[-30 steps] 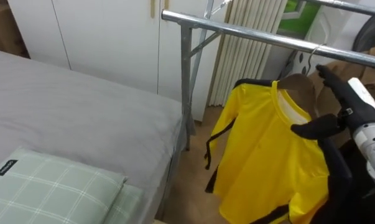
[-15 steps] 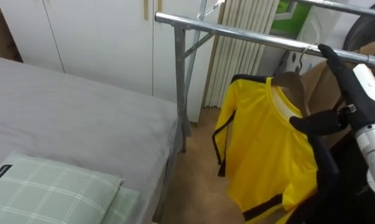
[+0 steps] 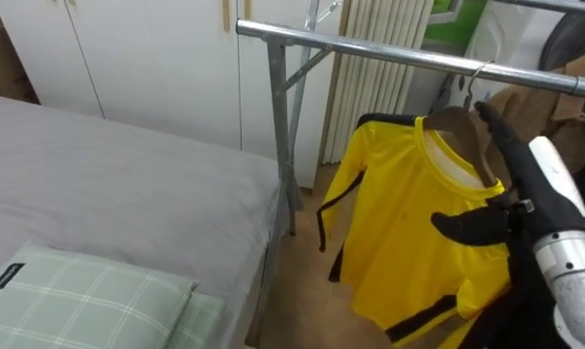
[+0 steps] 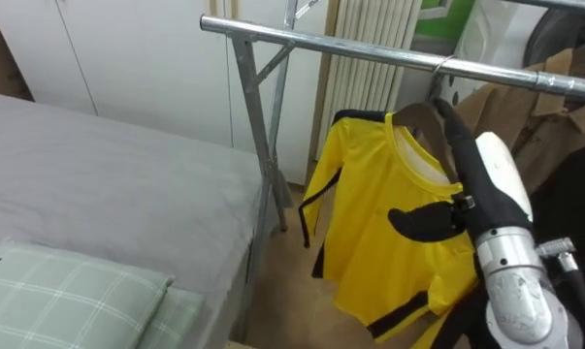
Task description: Hang clothes
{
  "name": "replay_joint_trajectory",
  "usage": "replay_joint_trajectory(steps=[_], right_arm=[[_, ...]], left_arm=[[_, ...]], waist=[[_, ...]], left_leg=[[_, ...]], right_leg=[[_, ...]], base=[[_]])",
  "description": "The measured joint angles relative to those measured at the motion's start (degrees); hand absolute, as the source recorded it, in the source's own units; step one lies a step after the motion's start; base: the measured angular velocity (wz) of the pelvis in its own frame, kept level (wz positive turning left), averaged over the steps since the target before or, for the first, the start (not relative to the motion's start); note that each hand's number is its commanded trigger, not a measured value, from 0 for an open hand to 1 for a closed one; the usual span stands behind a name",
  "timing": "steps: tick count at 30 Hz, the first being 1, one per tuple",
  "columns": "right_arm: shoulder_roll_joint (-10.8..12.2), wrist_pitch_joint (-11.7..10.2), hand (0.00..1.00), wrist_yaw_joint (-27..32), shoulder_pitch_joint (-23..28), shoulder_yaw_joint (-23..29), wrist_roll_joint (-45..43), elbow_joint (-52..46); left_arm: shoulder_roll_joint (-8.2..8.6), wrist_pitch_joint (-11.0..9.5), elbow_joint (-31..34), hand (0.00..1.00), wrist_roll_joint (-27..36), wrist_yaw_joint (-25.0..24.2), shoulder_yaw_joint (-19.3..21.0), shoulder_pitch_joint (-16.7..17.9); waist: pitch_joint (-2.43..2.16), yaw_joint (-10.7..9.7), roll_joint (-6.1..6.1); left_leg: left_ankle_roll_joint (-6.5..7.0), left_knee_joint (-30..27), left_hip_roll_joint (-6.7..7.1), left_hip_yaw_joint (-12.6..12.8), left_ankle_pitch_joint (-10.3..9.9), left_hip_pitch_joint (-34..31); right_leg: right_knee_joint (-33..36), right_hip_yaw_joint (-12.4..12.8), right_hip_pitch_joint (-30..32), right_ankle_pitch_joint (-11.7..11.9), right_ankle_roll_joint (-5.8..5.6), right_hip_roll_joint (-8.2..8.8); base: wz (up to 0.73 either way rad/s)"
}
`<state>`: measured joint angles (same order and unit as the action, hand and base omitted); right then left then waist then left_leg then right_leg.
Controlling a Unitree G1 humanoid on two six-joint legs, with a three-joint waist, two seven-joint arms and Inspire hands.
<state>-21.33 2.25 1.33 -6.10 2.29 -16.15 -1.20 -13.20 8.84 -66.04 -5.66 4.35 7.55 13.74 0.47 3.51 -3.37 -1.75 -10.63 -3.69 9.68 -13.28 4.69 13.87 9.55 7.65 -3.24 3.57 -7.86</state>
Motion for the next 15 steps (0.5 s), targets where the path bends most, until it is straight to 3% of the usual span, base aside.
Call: replay_joint_trajectory(steps=[5,8,12,15], right_arm=[[2.1,-1.4,0.0,-1.6,2.6,-3.6,1.0,0.0],[5.0,-1.6,0.0,-2.2,6.3,-6.2,-0.2,1.7],[9.1,-1.7,0.0,-4.0,10.9,-8.0,0.3,9.0],[10.8,-2.4,0.0,-3.8,13.1,-8.3,3.9,16.4]], left_arm=[[0.06,0.0,0.1,0.0,0.0,0.6,0.1,-0.2],[0.74,0.0,0.0,0.0,0.1,2.3,-0.1,-0.1],[1.68,0.0,0.0,0.0,0.5,4.3,-0.8,-0.1],[2.06,0.0,0.0,0.0,0.5,5.2,-1.6,-0.1]], waist=[[0.01,-0.1,0.06],[0.16,0.1,0.36],[0.18,0.0,0.75],[0.17,-0.1,1.36]], left_leg=[[-0.04,0.0,0.0,0.2,0.0,-0.3],[-0.05,0.3,-0.04,0.3,0.0,0.5],[0.04,0.3,-0.01,0.3,-0.1,0.2],[0.17,0.3,-0.03,0.3,-0.2,0.0]], right_leg=[[-0.3,1.2,0.2,0.1,0.05,-0.39],[-0.3,1.1,-0.3,0.2,0.16,-0.4],[-0.3,0.4,0.0,0.2,0.11,-0.18],[-0.7,0.6,-0.1,0.2,0.11,-0.18]], base=[[-0.07],[-0.01],[0.0],[0.0]])
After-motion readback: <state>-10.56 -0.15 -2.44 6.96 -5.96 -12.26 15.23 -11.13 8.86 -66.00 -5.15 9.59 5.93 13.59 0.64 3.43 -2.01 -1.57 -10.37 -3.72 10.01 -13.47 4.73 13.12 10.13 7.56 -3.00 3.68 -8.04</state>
